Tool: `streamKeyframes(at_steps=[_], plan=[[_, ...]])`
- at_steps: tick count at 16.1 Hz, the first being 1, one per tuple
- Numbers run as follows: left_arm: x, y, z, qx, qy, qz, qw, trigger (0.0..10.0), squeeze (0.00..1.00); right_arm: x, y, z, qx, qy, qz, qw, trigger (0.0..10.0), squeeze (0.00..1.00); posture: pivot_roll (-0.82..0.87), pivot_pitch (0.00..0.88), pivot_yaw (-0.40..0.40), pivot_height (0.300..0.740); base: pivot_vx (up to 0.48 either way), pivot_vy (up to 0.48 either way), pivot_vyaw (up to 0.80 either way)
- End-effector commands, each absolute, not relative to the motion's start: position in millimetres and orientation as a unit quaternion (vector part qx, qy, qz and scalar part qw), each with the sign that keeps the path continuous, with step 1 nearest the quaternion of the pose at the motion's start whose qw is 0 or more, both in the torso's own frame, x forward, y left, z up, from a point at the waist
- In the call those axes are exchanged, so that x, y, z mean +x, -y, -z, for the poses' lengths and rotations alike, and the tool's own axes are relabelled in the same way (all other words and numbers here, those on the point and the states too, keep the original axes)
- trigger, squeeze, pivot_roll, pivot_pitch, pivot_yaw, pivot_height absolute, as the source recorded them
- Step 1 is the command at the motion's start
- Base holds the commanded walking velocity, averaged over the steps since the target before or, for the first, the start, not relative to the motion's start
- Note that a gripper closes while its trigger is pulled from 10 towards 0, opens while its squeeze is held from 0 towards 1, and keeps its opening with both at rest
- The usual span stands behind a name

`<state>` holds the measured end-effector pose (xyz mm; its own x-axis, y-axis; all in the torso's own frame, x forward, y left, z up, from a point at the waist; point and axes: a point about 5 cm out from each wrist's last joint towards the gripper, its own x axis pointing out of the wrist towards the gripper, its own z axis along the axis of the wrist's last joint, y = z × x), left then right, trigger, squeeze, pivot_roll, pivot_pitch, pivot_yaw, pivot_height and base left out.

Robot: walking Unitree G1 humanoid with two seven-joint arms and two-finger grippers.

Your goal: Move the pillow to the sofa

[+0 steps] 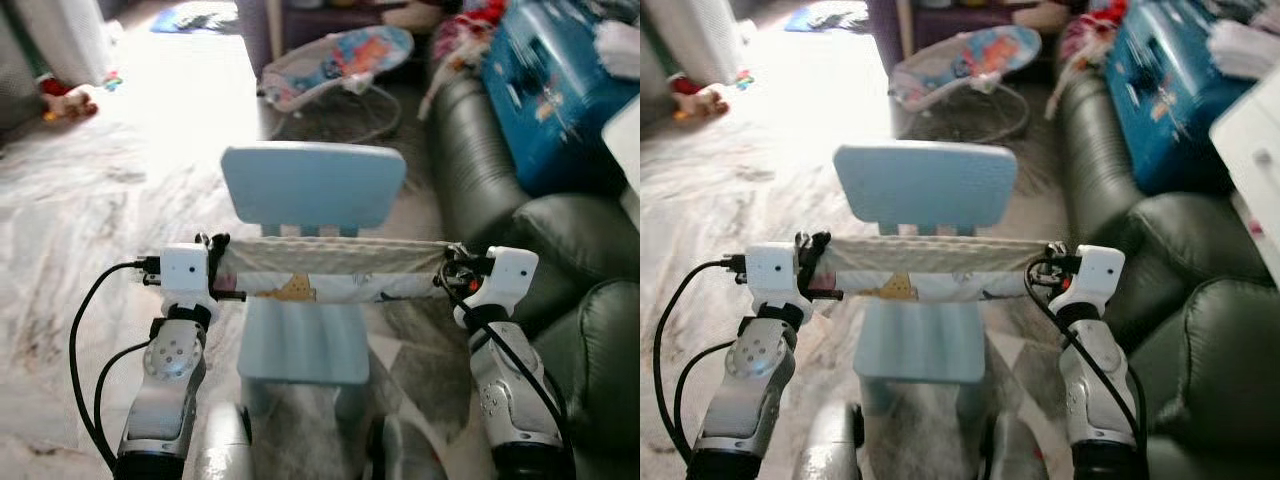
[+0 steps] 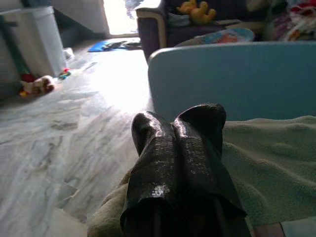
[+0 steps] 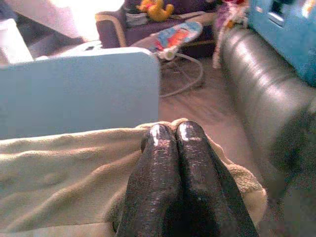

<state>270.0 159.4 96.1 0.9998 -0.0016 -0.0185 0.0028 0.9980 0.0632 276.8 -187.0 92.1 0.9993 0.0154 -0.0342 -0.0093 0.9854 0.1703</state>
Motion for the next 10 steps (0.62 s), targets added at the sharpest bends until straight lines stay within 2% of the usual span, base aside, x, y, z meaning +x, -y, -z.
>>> streamKeyframes(at_steps=[1,7,10], plan=[[271.7,-160.9,-99.3,0.034,0.000,-0.004,0.999,0.0,0.00,279.5,184.6,-97.8,0.084,-0.007,-0.015,0.996,0.0,0.00,0.03,0.000,-0.021,0.693,0.000,0.000,0.00],[273.7,-157.9,-97.4,0.032,-0.004,0.000,0.999,0.0,0.00,283.2,187.4,-100.7,0.080,-0.005,-0.011,0.997,0.0,0.00,0.02,0.000,-0.023,0.740,0.000,0.000,0.00],[274.6,-155.0,-91.8,0.033,-0.023,0.007,0.999,0.0,0.00,282.8,188.5,-100.4,0.077,-0.005,-0.008,0.997,0.0,0.00,0.02,0.000,-0.023,0.740,0.000,0.000,0.00]])
